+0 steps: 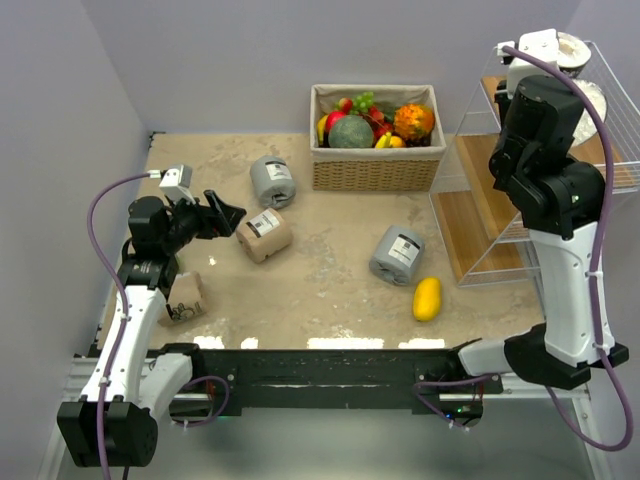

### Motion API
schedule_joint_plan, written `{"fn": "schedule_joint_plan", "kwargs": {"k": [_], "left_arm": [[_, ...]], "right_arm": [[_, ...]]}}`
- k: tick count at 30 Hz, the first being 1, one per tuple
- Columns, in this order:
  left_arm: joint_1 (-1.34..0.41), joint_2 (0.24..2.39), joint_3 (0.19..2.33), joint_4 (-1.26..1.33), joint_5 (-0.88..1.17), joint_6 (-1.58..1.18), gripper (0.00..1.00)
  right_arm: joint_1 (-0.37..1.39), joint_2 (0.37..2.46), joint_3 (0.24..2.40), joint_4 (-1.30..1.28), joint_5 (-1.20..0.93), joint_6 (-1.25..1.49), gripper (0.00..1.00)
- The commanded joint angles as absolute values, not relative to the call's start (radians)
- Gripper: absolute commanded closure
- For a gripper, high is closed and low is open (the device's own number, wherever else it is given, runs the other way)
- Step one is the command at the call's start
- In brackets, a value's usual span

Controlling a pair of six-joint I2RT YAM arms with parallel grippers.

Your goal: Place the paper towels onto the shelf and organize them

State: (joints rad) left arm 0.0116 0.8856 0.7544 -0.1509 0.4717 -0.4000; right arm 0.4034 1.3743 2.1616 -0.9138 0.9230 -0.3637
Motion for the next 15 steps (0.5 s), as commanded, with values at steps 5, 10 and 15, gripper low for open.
{"fn": "schedule_joint_plan", "kwargs": {"k": [5,10,15], "left_arm": [[0.009,0.876,0.750,-0.118,0.485,-0.393,0.12],[0.008,0.879,0.752,-0.120,0.483,-0.393,0.11],[0.008,0.891,0.750,-0.120,0.488,-0.393,0.11]], "right_arm": [[0.371,1.399,2.244,-0.841,0.979,-0.431,0.55],[0.370,1.388,2.224,-0.793,1.011,-0.457,0.48],[0.360,1.404,2.195,-0.761,1.081,-0.515,0.43]]}}
